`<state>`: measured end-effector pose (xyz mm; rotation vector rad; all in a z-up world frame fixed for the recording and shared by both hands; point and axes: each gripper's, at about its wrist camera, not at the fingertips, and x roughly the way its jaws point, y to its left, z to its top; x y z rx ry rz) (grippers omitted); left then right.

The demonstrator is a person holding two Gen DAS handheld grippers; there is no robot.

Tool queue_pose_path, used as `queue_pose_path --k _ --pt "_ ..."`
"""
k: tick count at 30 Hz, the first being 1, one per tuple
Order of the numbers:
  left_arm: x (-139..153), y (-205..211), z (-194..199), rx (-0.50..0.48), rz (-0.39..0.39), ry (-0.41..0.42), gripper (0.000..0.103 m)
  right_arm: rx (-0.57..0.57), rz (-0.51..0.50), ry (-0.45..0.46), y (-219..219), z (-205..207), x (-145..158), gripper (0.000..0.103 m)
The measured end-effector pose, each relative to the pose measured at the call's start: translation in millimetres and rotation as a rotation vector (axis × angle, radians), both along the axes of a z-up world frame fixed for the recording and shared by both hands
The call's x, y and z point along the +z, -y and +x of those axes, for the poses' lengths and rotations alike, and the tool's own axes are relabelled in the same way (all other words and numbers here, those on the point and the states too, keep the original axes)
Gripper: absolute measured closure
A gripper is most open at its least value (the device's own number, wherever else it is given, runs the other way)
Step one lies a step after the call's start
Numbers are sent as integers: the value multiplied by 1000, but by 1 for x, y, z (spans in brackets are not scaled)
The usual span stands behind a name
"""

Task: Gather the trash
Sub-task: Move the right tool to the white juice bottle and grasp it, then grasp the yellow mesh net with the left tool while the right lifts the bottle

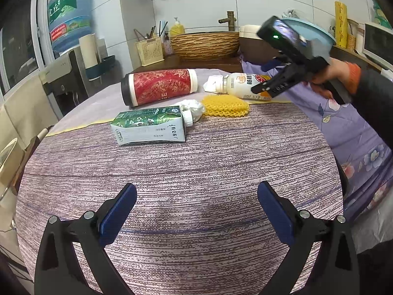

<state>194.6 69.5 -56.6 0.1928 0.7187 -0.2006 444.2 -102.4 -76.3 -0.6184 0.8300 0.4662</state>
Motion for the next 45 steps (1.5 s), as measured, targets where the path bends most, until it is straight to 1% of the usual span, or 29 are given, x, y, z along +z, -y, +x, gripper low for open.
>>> queue_pose_path --k 7,10,12,13,14,17,19,21,24,27,31,33,37,38,39,43,45 --pt "-4 5 3 -35 19 -5 5 84 -50 -111 -15 31 -15 23" --pt "-6 8 6 -48 36 -7 5 107 -54 -163 -19 42 -21 23" --pt "-7 10 9 -56 42 -12 5 105 -69 -183 -20 47 -26 26" --pt "-8 10 9 -59 43 -14 5 107 -72 -196 -20 50 -29 30" --pt "-9 11 11 -64 45 -18 5 108 -56 -199 -19 51 -28 35" --pt "-11 14 15 -77 49 -30 5 83 -35 -209 -17 54 -27 39" --pt "-12 16 18 -86 47 -38 6 88 -12 -210 -16 52 -27 41" --pt "-13 19 21 -98 44 -42 5 83 22 -212 -13 46 -25 41" --pt "-11 25 31 -117 38 -42 5 63 119 -203 -5 31 -18 42" --pt "-11 35 48 -134 42 -65 6 55 201 -206 6 15 -11 42" --pt "-3 51 71 -160 53 -60 6 43 224 -179 18 -10 -6 42" --pt "2 66 88 -178 68 -53 6 41 248 -172 29 -27 -1 42" --pt "-1 89 124 -199 120 -69 13 4 275 -142 52 -48 3 41" --pt "-5 97 137 -195 138 -79 17 -4 281 -136 57 -46 3 41" --pt "-8 100 144 -192 148 -86 21 -19 294 -127 65 -55 5 41" --pt "-20 113 169 -177 163 -117 30 -44 327 -100 88 -83 7 41" --pt "-26 118 176 -170 156 -136 41 -58 338 -86 98 -99 6 41"
